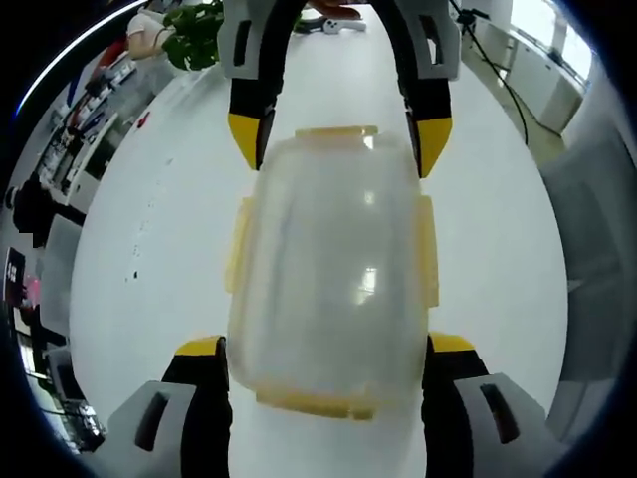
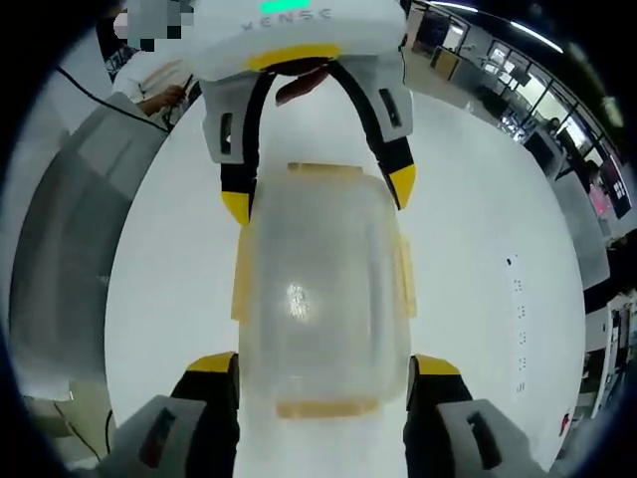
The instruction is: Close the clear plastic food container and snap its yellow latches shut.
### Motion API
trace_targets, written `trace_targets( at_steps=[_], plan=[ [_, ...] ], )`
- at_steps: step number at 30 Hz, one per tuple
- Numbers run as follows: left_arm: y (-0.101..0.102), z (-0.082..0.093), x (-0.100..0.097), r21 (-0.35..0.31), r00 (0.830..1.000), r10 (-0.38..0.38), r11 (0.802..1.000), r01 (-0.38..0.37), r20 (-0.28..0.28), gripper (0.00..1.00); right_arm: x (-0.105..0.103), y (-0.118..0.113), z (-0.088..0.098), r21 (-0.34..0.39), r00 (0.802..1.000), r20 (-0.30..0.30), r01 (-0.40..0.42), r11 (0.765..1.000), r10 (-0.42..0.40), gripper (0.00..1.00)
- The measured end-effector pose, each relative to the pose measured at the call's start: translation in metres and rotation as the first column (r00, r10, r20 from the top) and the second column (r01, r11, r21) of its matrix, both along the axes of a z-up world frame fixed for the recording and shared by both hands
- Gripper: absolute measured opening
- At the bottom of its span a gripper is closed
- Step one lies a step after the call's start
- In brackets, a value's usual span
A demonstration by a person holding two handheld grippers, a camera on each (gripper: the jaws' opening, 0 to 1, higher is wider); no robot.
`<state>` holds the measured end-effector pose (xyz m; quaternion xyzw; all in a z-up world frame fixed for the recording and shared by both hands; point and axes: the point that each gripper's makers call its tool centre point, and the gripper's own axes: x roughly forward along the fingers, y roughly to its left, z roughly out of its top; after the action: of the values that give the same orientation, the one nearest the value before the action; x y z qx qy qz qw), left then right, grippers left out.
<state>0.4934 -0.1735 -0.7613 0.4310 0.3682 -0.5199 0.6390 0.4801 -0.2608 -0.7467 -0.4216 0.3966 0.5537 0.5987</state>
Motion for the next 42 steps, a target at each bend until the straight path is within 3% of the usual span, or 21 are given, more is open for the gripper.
trace_targets(
  at_steps=[17,25,28,30,42],
  plan=[
    [0.041,0.001,-0.001,-0.020,1.000,0.011,1.000,-0.011,-0.001,0.77,-0.001,0.041,0.000,-0.010,1.000,0.004,0.000,1.000,0.000,0.67],
    [0.048,0.001,0.001,-0.030,1.000,0.001,1.000,-0.001,-0.002,0.77,0.001,0.050,-0.001,-0.004,1.000,0.000,0.002,1.000,-0.002,0.69],
    [0.048,0.000,0.002,-0.032,1.000,-0.019,0.999,0.019,-0.002,0.77,-0.002,0.052,-0.005,-0.003,0.999,-0.042,0.035,0.999,-0.035,0.70],
    [0.049,0.000,0.002,-0.032,1.000,-0.015,0.999,0.015,-0.002,0.77,0.000,0.053,-0.004,-0.004,1.000,-0.010,0.011,1.000,-0.011,0.70],
    [0.048,0.001,0.004,-0.057,1.000,0.010,0.998,-0.010,-0.008,0.77,0.004,0.052,-0.004,-0.004,1.000,-0.014,-0.004,1.000,0.004,0.69]
  ],
)
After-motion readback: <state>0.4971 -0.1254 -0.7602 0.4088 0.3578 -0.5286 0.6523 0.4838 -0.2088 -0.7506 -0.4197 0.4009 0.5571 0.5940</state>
